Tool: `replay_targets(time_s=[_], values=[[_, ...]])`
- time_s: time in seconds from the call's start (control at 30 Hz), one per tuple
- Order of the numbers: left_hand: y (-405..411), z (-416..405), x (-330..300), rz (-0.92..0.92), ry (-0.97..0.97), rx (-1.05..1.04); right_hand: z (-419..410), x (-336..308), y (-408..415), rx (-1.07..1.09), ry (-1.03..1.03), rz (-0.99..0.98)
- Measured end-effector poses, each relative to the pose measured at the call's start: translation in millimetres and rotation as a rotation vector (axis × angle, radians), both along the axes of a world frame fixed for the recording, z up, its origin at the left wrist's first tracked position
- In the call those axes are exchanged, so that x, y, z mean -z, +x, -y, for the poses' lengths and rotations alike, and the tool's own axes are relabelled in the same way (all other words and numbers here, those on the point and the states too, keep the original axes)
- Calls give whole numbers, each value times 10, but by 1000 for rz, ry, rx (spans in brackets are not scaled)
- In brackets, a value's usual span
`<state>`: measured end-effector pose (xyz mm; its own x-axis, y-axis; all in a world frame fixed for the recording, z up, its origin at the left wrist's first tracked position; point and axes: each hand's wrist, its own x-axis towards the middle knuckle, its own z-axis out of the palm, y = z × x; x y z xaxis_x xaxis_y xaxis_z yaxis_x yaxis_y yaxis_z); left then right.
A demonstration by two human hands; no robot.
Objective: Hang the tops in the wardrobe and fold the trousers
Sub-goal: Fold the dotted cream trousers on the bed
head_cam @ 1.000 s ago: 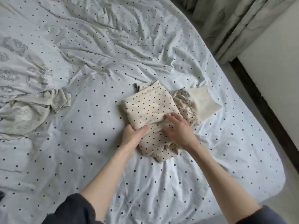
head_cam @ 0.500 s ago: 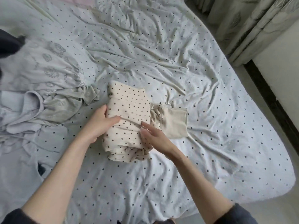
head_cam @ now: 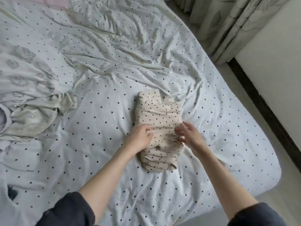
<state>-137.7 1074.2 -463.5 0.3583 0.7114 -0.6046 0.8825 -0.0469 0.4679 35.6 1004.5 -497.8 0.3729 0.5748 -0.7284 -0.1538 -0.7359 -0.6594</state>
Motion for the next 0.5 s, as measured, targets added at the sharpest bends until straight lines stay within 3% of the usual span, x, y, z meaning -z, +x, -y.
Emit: replay_targets(time_s=[0.13,0.33,0.5], values=[[-235,-82,209,-10,160,-261,-87,108,41,-48,-52,276],[-204,-197,385,270,-198,-681,-45,279,205,79,-102,-74],[-124,-173,445,350,-299,-785,13,327,206,90,-94,-155]])
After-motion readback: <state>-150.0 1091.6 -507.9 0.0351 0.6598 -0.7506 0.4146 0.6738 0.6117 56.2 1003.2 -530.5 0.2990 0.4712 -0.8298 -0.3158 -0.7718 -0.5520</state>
